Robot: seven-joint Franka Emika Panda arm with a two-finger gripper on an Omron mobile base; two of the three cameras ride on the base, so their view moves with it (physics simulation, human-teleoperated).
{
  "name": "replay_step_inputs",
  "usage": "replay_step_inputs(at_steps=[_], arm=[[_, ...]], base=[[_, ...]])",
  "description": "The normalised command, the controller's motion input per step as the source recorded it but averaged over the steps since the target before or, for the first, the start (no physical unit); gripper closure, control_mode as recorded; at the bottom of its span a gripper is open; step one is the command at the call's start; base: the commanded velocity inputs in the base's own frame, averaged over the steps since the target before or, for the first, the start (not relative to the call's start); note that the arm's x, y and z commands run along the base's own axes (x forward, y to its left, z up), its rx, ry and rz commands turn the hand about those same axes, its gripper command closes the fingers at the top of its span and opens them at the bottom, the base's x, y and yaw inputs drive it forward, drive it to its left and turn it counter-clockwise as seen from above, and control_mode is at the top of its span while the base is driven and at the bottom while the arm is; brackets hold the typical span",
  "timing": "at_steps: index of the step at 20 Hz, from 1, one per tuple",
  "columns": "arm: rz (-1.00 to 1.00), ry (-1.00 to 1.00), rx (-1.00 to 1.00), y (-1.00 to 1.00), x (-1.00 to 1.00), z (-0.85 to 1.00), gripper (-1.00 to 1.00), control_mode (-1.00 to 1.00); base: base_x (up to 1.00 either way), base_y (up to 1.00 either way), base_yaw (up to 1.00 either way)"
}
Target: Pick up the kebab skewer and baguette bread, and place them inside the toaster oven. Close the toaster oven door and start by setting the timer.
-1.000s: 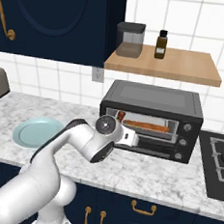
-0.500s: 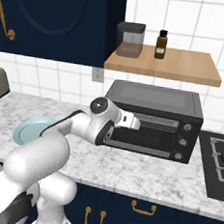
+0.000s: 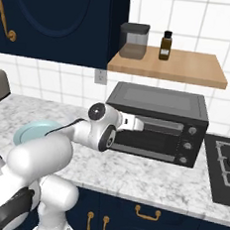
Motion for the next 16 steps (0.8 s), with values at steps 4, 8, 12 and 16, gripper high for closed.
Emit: replay_step_inputs(at_steps=[4, 8, 12, 16], arm=[[-0.09, -0.01, -0.04, 0.0, 0.42, 0.0, -1.0, -1.0], [-0.07, 0.0, -0.01, 0.0, 0.02, 0.0, -1.0, -1.0], [-0.07, 0.0, -0.01, 0.0, -0.06, 0.0, -1.0, -1.0], [-0.08, 0.0, -0.01, 0.0, -0.04, 0.0, -1.0, -1.0]], base=[[0.0, 0.0, 0.0], [0.0, 0.0, 0.0], [0.0, 0.0, 0.0], [0.0, 0.0, 0.0]])
